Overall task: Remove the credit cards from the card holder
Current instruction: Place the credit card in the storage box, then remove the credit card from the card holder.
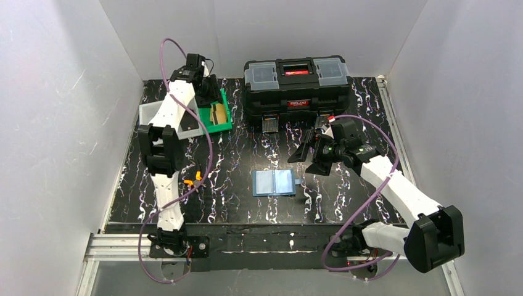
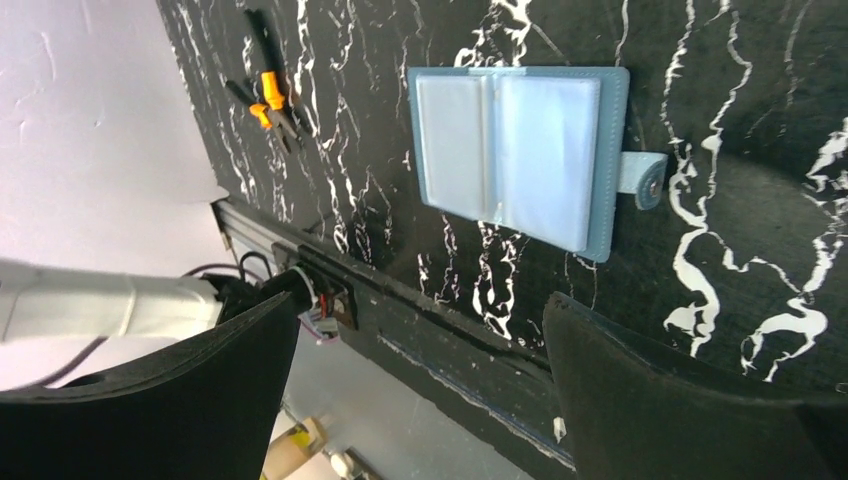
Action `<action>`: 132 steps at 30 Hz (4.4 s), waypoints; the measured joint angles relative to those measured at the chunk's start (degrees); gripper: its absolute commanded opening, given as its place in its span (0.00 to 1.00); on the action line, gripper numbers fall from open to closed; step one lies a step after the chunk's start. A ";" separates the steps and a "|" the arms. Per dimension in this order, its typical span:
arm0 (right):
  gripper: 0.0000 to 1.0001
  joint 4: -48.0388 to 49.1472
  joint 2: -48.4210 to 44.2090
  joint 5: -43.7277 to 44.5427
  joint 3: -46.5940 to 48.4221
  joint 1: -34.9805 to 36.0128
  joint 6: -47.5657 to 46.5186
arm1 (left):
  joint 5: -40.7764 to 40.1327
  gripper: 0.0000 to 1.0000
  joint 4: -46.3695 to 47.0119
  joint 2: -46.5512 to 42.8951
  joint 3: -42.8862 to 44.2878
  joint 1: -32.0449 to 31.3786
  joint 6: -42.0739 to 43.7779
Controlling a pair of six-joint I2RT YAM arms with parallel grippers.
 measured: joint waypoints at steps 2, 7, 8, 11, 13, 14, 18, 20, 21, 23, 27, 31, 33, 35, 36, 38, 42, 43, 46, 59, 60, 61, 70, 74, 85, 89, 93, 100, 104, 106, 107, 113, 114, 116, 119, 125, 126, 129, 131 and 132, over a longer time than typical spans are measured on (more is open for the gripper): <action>0.98 -0.13 0.04 1.68 0.07 0.00 0.04 | 1.68 0.50 0.63 -3.28 -3.93 -0.22 -0.90; 0.98 -1.42 0.90 3.54 1.20 0.00 -0.39 | 4.76 0.50 2.27 -12.31 -14.01 -1.40 -2.86; 0.99 -1.62 1.53 3.50 1.68 0.00 -0.55 | 5.31 0.50 2.67 -14.29 -16.22 -1.90 -3.23; 0.99 -1.86 3.72 3.45 2.43 0.04 -0.98 | 6.71 0.50 3.69 -19.56 -21.49 -3.80 -4.00; 0.99 -2.32 5.20 3.76 2.43 0.37 -1.22 | 7.41 0.50 4.20 -22.51 -24.41 -5.20 -4.33; 0.98 -2.73 5.73 3.98 2.43 0.57 -1.29 | 7.74 0.50 4.33 -23.76 -25.70 -5.92 -4.50; 0.98 -3.37 6.27 5.62 2.43 2.08 -1.33 | 8.48 0.50 5.14 -27.93 -30.69 -8.68 -4.98; 0.98 -3.41 6.34 6.80 2.43 3.21 -1.31 | 8.61 0.50 5.22 -30.34 -34.23 -10.34 -5.40; 0.98 -3.45 6.49 7.48 2.45 3.85 -1.27 | 8.68 0.50 5.18 -31.08 -35.50 -10.91 -5.64; 0.98 -3.69 7.19 8.76 2.73 5.27 -1.07 | 8.83 0.50 5.22 -32.63 -38.27 -12.20 -5.95; 0.98 -4.07 9.94 11.28 3.78 9.16 0.00 | 9.03 0.50 5.16 -35.58 -43.36 -13.35 -6.60; 0.98 -4.37 13.35 14.16 5.33 13.77 1.49 | 8.22 0.50 4.57 -39.15 -47.50 -13.33 -6.88; 0.98 -4.46 14.69 14.86 6.10 15.19 1.90 | 7.87 0.50 4.42 -40.28 -48.54 -13.29 -6.88; 0.98 -4.52 16.57 15.61 7.39 16.52 2.38 | 7.34 0.50 4.15 -41.46 -49.79 -13.29 -6.88; 0.99 -4.63 18.08 16.04 8.50 17.25 2.73 | 6.93 0.50 3.93 -41.99 -50.45 -13.29 -6.86; 1.00 -5.01 19.87 16.59 9.77 17.97 2.93 | 6.25 0.50 3.56 -42.77 -51.67 -13.29 -6.91; 0.95 -6.47 23.78 17.84 13.22 19.58 2.95 | 5.60 0.50 3.26 -43.15 -52.92 -13.27 -7.10; 0.93 -6.91 24.76 18.25 14.16 20.13 2.95 | 5.57 0.50 3.34 -43.15 -53.11 -13.22 -7.15; 0.91 -7.69 26.86 18.69 15.74 21.24 2.86 | 5.55 0.50 3.41 -43.15 -53.35 -13.00 -7.28; 0.72 -11.98 34.49 19.54 22.27 24.22 0.85 | 5.77 0.50 3.89 -42.97 -53.53 -12.59 -7.28; 0.70 -12.28 34.99 19.69 22.93 24.30 0.63 | 5.81 0.50 3.87 -42.95 -53.53 -12.59 -7.28; 0.69 -12.55 35.76 19.82 23.74 24.48 0.28 | 5.81 0.50 3.87 -42.95 -53.53 -12.57 -7.28; 0.65 -14.56 43.17 20.92 29.77 25.27 -1.90 | 5.79 0.50 3.85 -42.95 -53.53 -12.52 -7.26; 0.65 -15.61 46.10 21.77 31.28 25.66 -2.89 | 5.79 0.50 3.87 -42.95 -53.81 -12.52 -7.28; 0.38 -19.82 49.18 23.74 34.34 26.53 -4.96 | 5.95 0.50 3.87 -42.93 -54.29 -12.52 -7.50; 0.25 -20.65 49.20 23.78 34.18 26.53 -5.51 | 6.47 0.49 3.87 -42.75 -54.29 -12.52 -7.82; 0.18 -20.70 48.96 22.95 33.42 26.25 -5.97 | 7.04 0.48 3.93 -42.32 -54.42 -12.66 -8.17; 0.07 -17.35 47.08 18.60 29.40 24.11 -5.86 | 9.25 0.45 5.18 -40.46 -55.01 -14.67 -9.01; 0.06 -14.49 45.92 15.45 26.64 22.51 -5.66 | 11.39 0.44 6.80 -38.51 -56.04 -16.79 -10.12; 0.05 -13.25 45.53 13.94 25.57 21.84 -5.53 | 12.46 0.43 7.74 -37.46 -56.57 -17.75 -10.88; 0.05 -12.68 45.38 13.18 25.07 21.46 -5.46 | 13.05 0.42 8.22 -36.85 -56.78 -18.29 -11.21; 0.04 -9.86 44.72 9.27 22.56 19.63 -4.92 | 15.76 0.40 11.93 -32.50 -57.61 -22.03 -13.49; 0.04 -9.46 44.70 8.50 22.27 19.43 -4.70 | 16.00 0.40 12.59 -31.74 -57.77 -22.64 -13.81; 0.04 -8.48 44.68 7.06 21.66 19.34 -4.52 | 16.55 0.39 13.77 -30.45 -58.18 -23.61 -14.38; 0.03 -7.39 44.65 5.66 21.00 19.26 -4.37 | 17.44 0.39 15.56 -28.55 -58.93 -24.92 -15.45; 0.03 -6.27 44.46 4.52 20.15 18.78 -4.33 | 18.10 0.38 17.79 -26.73 -59.32 -26.34 -16.81; 0.03 -6.21 44.46 4.37 20.11 18.73 -4.33 | 18.12 0.38 18.03 -26.53 -59.32 -26.49 -16.90; 0.03 -5.92 44.39 3.98 19.89 18.53 -4.33 | 18.21 0.38 18.51 -26.23 -59.32 -26.69 -17.27; 0.03 -5.84 44.39 3.85 19.85 18.51 -4.33 | 18.21 0.38 18.67 -26.12 -59.32 -26.77 -17.31; 0.03 -5.84 44.39 3.82 19.85 18.51 -4.33 | 18.18 0.38 18.75 -26.01 -59.34 -26.80 -17.31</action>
